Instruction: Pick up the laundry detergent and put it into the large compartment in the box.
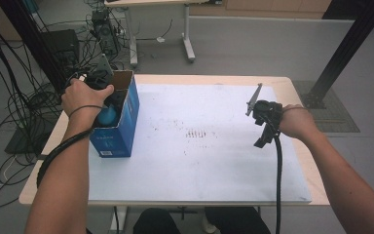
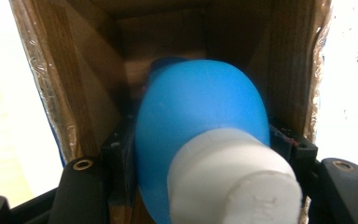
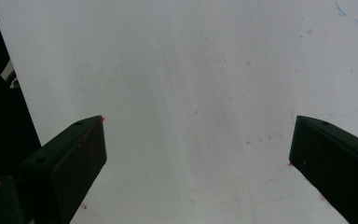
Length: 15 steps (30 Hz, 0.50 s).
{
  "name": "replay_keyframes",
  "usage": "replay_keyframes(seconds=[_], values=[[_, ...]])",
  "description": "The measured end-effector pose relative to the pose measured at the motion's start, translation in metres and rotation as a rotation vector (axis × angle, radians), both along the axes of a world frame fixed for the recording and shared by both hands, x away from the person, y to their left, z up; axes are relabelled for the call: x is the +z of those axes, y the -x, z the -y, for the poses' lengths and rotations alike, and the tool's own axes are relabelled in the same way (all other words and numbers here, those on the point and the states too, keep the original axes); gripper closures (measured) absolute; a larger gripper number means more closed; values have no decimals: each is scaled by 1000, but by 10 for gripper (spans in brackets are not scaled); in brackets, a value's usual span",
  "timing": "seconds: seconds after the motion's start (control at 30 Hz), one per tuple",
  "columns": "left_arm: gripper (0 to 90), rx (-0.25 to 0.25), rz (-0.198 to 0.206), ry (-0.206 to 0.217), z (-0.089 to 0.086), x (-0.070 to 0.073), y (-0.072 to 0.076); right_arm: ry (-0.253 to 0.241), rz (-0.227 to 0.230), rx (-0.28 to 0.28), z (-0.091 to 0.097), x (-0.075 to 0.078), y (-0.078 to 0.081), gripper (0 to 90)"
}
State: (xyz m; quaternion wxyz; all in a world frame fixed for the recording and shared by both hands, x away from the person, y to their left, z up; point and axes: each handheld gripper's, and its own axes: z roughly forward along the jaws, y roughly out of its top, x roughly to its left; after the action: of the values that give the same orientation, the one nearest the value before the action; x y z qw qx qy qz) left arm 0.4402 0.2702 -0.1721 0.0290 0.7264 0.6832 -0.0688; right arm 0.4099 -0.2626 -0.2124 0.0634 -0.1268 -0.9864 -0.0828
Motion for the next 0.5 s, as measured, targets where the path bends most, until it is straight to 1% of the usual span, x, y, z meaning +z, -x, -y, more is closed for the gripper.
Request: replay_keyframes(seconds=[0.07, 0.17, 0.5], values=[[379, 3, 8, 4, -2, -1, 1, -2, -1, 2, 0, 0, 0, 39], [378, 3, 8, 8, -3, -1, 0, 1, -1, 3, 0, -1, 1, 38], [377, 12, -6, 8, -5, -1, -3, -3, -1, -4, 3, -2, 1, 38]])
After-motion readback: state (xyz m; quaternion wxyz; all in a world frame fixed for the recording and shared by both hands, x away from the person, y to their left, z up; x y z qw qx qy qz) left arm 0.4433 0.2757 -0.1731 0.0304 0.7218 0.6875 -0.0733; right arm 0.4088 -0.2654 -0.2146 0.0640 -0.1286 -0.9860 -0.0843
